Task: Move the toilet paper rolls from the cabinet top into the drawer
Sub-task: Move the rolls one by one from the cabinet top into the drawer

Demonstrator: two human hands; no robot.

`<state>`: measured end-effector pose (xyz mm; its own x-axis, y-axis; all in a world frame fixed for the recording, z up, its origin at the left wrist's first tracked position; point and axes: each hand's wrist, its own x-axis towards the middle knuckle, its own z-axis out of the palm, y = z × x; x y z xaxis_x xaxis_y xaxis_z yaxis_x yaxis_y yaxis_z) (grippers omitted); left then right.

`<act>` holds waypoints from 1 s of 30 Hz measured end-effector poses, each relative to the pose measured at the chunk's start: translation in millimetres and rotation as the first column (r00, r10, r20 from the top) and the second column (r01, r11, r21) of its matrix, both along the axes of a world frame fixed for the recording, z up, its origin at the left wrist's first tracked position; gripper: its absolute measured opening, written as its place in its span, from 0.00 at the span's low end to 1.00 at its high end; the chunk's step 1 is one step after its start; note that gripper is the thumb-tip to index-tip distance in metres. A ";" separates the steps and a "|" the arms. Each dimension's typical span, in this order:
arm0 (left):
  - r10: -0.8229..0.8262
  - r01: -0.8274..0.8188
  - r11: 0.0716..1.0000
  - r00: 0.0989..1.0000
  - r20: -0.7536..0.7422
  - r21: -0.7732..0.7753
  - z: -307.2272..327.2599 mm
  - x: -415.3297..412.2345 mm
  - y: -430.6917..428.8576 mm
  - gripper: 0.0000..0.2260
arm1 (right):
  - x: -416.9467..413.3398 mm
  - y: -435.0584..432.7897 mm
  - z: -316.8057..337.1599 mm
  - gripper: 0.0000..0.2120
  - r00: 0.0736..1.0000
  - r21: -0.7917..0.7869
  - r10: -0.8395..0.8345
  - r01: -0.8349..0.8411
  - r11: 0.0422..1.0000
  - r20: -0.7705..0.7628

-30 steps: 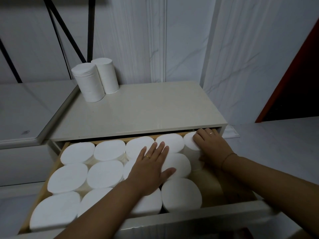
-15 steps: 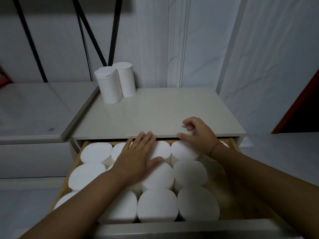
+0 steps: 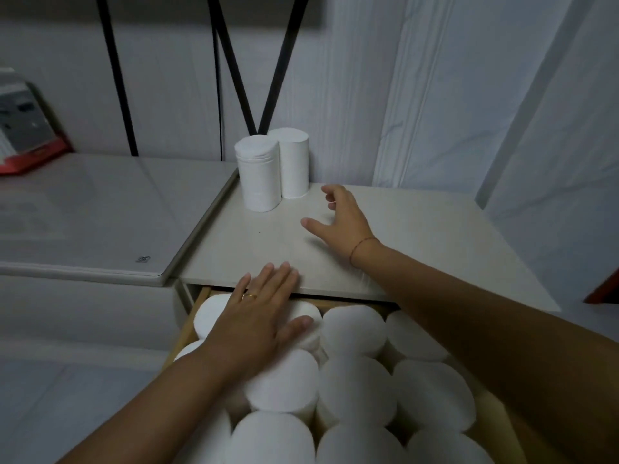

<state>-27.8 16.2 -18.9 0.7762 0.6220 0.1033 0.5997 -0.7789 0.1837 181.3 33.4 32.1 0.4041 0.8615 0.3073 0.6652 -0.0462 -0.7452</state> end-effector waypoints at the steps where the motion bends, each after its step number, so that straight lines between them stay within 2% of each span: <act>1: 0.017 -0.017 1.000 1.000 0.012 -0.002 1.6 -2.5 5.6 0.37 | -3.6 11.5 1.4 0.33 1.000 0.008 0.004 -0.004 1.000 -0.003; 4: 0.073 -0.072 0.997 0.997 0.041 -0.021 8.5 -11.9 22.7 0.34 | -12.8 44.5 2.9 0.35 1.000 0.025 0.014 -0.014 1.000 -0.015; 10: 0.126 -0.124 0.991 0.991 0.043 -0.040 14.2 -24.7 45.0 0.36 | -20.8 106.6 10.6 0.42 1.000 0.050 -0.021 0.022 0.999 -0.018; 13: 0.123 -0.122 0.992 0.992 0.037 -0.040 13.0 -27.2 50.4 0.37 | -23.3 134.4 18.8 0.43 0.998 0.066 -0.028 0.024 0.998 0.064; 17: 0.137 -0.136 0.990 0.990 0.026 -0.047 9.2 -29.5 57.0 0.36 | -27.8 162.5 25.3 0.35 0.968 0.050 -0.038 0.027 0.998 0.249; 20: 0.139 -0.138 0.990 0.990 0.030 -0.042 7.1 -31.5 60.5 0.37 | -31.1 173.7 25.5 0.30 0.951 0.088 -0.067 0.042 0.995 0.302; 23: 0.138 -0.135 0.989 0.990 0.041 -0.058 6.7 -32.3 61.2 0.39 | -35.7 179.1 29.1 0.27 0.950 0.128 -0.090 0.054 0.990 0.299; 28: 0.131 -0.128 0.989 0.991 0.039 -0.068 6.6 -31.3 58.7 0.36 | -39.8 176.5 35.8 0.26 0.989 0.089 0.036 -0.049 0.995 0.143; 30: 0.125 -0.122 0.990 0.991 0.045 -0.071 7.3 -31.5 57.4 0.37 | -40.3 170.6 36.5 0.27 0.989 0.079 0.061 -0.072 0.994 0.135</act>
<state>-59.3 73.6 -11.6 0.6878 0.7198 0.0937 0.6795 -0.6838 0.2658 141.0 203.9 68.6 0.2981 0.8542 0.4261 0.7577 0.0597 -0.6499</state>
